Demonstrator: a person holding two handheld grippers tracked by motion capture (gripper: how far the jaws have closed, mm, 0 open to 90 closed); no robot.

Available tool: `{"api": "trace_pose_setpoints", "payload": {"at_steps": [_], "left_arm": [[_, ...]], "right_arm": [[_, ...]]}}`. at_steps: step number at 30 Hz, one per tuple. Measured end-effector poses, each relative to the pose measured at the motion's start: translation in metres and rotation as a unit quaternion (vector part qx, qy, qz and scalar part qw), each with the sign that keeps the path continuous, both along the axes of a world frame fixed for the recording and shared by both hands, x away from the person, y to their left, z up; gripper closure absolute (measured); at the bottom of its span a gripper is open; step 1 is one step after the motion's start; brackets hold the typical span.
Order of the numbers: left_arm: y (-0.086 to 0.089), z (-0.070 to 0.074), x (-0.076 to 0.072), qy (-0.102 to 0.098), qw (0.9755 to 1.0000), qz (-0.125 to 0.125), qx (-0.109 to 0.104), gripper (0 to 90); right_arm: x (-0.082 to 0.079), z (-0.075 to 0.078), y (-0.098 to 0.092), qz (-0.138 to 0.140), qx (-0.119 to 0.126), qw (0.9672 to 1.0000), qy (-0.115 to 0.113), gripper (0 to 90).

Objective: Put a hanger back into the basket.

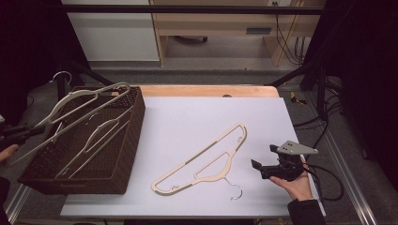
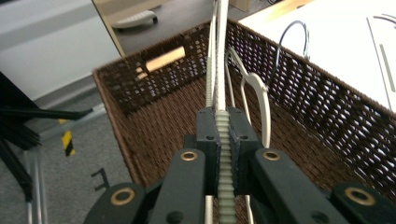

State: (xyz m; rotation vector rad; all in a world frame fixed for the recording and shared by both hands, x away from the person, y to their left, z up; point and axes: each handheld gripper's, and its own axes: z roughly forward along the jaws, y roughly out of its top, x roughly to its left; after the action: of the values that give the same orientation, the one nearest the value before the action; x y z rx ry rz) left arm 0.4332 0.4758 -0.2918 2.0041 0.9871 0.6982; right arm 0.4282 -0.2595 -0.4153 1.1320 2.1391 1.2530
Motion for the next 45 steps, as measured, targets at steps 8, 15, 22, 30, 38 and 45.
{"api": "trace_pose_setpoints", "payload": {"at_steps": [8, 15, 22, 30, 38, 45], "left_arm": [[-0.002, -0.027, 0.006, 0.015, 0.9999, -0.002, -0.005, 85.1], [-0.014, -0.048, 0.016, 0.025, 0.9997, -0.007, -0.005, 85.1], [-0.019, -0.064, 0.021, 0.038, 0.9992, -0.01, -0.012, 85.0], [-0.022, -0.07, 0.028, 0.109, 0.9939, 0.004, 0.014, 84.5], [-0.025, -0.072, 0.026, 0.149, 0.9865, 0.018, 0.066, 75.9], [-0.034, -0.04, 0.01, 0.076, 0.9964, 0.012, 0.035, 62.8]], "right_arm": [[0.0, 0.0, 0.001, 0.0, -0.001, 1.0, -0.001, 7.6], [0.0, -0.001, 0.001, 0.002, -0.002, 1.0, 0.0, 7.5], [0.0, 0.0, 0.001, 0.002, -0.001, 1.0, -0.001, 7.6], [0.0, -0.001, 0.002, 0.003, -0.002, 1.0, 0.004, 7.5], [0.0, 0.001, 0.003, 0.005, -0.003, 1.0, 0.0, 7.4], [0.002, 0.011, 0.008, 0.012, -0.007, 0.9998, -0.011, 7.5]]}}
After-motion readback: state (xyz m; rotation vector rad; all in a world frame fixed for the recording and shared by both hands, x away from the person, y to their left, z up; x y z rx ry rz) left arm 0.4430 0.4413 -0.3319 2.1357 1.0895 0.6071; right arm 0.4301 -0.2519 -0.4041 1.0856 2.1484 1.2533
